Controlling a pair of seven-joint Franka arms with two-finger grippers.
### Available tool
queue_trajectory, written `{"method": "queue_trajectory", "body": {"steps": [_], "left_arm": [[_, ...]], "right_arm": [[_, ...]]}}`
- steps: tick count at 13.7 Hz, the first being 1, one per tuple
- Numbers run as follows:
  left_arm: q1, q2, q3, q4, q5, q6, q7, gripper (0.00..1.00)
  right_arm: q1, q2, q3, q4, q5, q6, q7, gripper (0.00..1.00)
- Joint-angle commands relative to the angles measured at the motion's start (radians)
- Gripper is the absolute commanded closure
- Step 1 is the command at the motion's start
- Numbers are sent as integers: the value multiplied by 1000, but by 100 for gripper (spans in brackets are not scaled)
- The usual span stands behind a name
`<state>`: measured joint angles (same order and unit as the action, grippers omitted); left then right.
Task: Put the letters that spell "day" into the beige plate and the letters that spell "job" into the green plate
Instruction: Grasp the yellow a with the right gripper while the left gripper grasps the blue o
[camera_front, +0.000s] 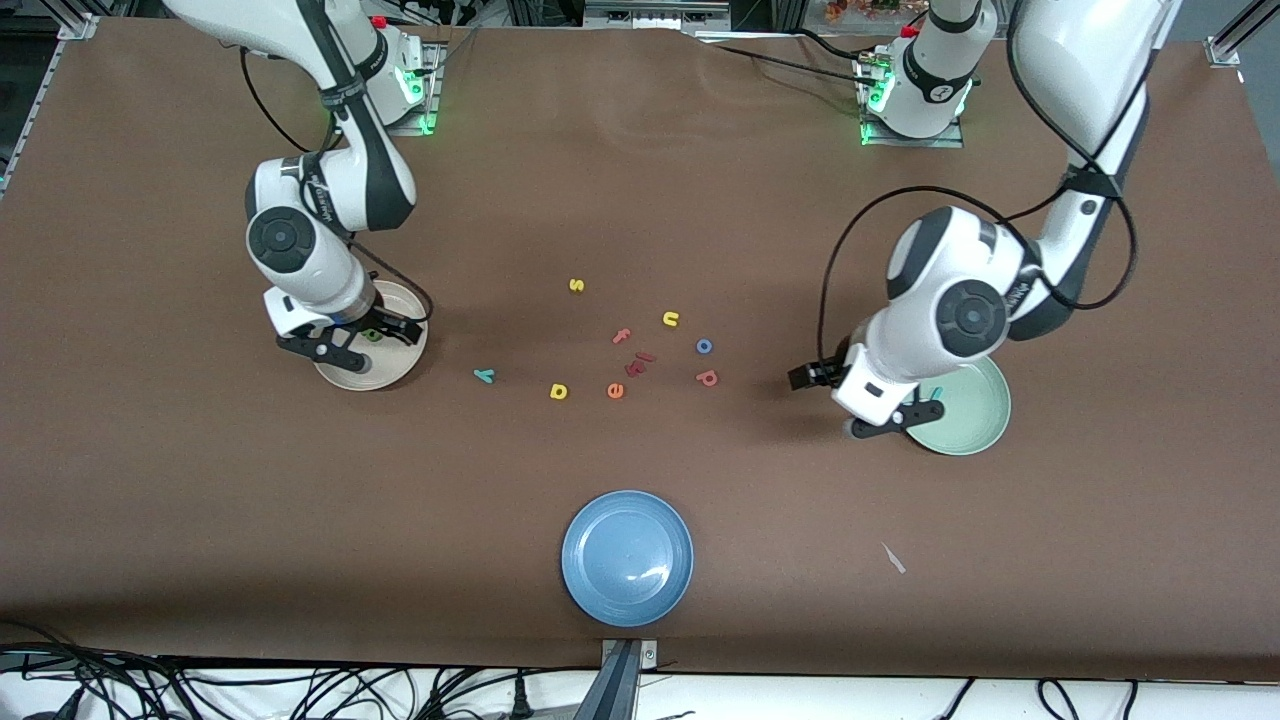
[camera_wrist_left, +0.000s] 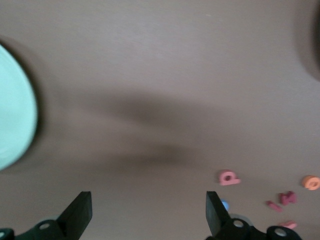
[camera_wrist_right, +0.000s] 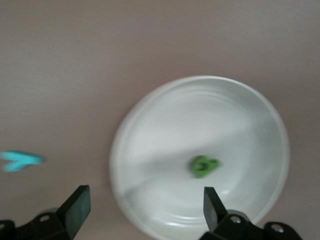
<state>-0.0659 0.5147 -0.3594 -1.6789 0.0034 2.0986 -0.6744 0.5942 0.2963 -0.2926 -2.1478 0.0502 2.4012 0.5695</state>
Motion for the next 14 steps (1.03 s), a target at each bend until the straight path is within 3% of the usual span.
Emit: {"method": "queue_trajectory", "body": {"steps": [1,7,8,10,14], "left_arm": [[-52,31,2,19,12,31,-60,0],[-130,59,2,-24,4,40,-152,0],[-140,56,0,-37,4,49,-168,0],[-166,59,2,-61,4,50,-206,0],[-181,62,2,-123,4,115,-345,0]], "right_arm": [[4,102,81,179,106,-30,123,0],[9,354,193,514,137,-30,188,1],[9,374,194,531,137,-30,185,10],[12,420,202,557,131,-19,185,37],[41,491,208,618,128,-16,199,39]]}}
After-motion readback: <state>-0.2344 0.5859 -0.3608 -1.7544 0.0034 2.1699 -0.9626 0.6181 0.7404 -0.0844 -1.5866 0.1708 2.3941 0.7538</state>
